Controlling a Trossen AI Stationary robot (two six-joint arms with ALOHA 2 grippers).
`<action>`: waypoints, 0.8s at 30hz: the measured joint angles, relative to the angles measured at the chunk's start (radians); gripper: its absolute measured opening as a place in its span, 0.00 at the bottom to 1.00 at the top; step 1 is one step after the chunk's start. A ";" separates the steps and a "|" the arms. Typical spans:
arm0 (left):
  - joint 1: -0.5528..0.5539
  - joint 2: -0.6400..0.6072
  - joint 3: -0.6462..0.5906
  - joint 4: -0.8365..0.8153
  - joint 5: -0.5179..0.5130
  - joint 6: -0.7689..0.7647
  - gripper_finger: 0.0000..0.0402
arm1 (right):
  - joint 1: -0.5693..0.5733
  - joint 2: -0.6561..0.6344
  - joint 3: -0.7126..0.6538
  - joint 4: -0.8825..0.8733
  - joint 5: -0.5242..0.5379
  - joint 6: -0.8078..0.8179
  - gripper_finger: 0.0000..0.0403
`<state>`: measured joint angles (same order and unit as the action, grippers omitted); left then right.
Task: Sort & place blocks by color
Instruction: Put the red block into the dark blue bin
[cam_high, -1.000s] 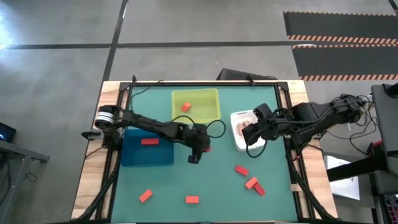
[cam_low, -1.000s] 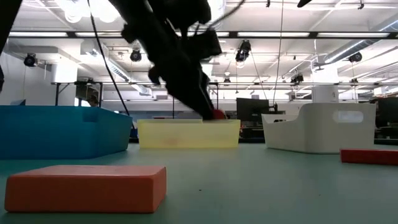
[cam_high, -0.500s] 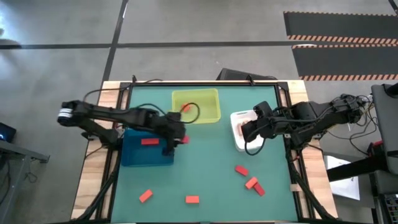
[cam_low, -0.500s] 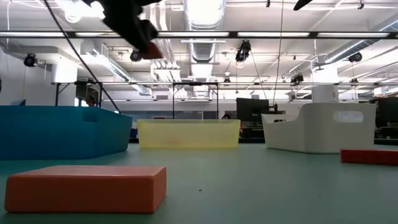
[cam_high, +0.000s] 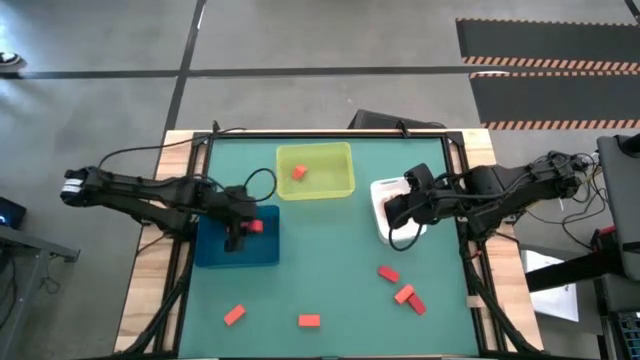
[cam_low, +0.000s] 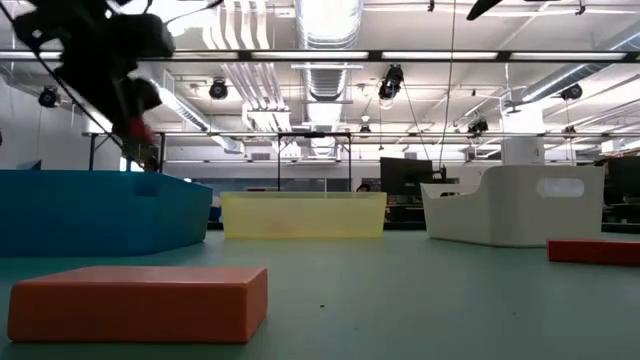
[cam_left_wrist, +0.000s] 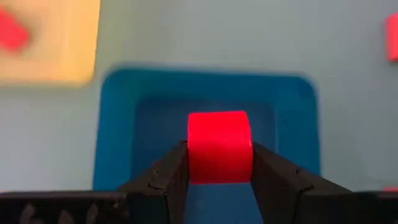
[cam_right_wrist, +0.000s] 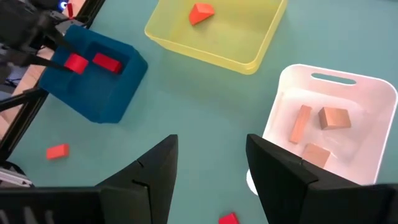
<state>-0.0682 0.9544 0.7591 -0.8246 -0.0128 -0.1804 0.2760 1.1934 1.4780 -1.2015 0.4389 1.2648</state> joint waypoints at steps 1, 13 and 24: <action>0.000 -0.012 -0.027 -0.001 0.000 -0.026 0.33 | 0.000 0.000 0.000 0.004 0.001 0.000 0.45; 0.000 0.057 -0.172 0.115 -0.008 -0.065 0.33 | 0.000 0.002 0.000 0.010 0.010 0.006 0.45; 0.000 0.255 -0.193 0.302 -0.015 -0.045 0.33 | 0.000 0.002 0.000 0.010 0.010 0.008 0.45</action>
<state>-0.0681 1.2099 0.5658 -0.5222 -0.0274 -0.2258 0.2760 1.1950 1.4780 -1.1919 0.4488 1.2724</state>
